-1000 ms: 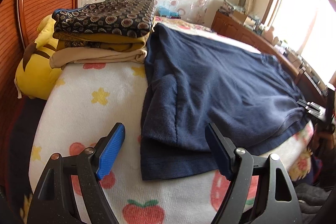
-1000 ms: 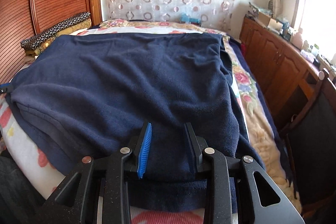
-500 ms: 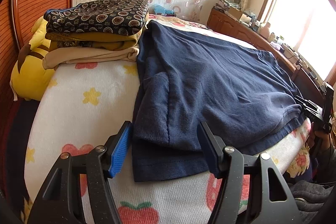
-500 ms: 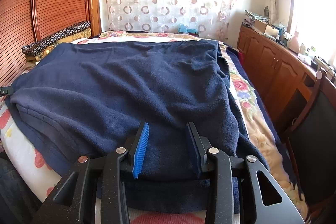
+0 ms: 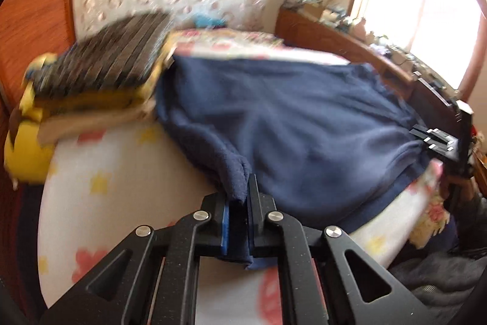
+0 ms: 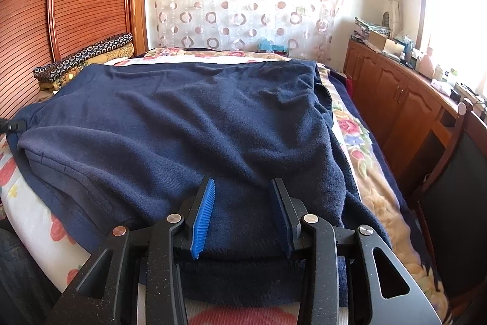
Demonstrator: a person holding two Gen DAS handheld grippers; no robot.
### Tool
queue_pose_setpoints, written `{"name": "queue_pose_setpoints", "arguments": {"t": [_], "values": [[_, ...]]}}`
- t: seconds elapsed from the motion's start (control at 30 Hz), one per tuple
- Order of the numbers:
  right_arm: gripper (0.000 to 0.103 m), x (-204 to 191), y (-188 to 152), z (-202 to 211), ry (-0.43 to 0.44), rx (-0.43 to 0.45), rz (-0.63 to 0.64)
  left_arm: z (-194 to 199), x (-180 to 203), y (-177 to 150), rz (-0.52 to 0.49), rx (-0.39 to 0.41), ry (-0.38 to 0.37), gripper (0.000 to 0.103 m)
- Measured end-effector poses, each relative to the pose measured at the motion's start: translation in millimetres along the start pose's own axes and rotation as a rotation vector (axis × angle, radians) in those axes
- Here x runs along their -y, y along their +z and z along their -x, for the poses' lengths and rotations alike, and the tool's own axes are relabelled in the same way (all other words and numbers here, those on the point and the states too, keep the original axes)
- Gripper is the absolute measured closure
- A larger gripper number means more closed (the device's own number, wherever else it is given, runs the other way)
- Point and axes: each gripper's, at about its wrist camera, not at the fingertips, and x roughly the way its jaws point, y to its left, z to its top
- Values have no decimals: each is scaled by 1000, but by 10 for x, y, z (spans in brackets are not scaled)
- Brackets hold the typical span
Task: Fold small clothes
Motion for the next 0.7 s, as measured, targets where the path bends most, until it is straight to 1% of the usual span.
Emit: {"name": "queue_pose_setpoints", "arguments": {"t": [0.07,0.2,0.33,0.4,0.5,0.63,0.7], "values": [[63,13,5,4,6,-1,-7,42,179,186,-27,42,-35,94],[63,49,38,12,14,-17,-25,67,587,621,-97,113,-137,94],[63,122,115,102,21,-9,-44,10,1037,972,-187,152,-226,94],[63,180,164,175,11,0,-48,-77,1286,1098,-239,142,-280,94],[63,244,223,293,0,25,-52,-211,1593,1213,-299,114,-310,94],[63,305,293,412,-14,52,-51,-246,1875,1332,-326,104,-376,94],[63,319,301,459,-12,64,-55,-260,1966,1370,-322,100,-397,94]]}}
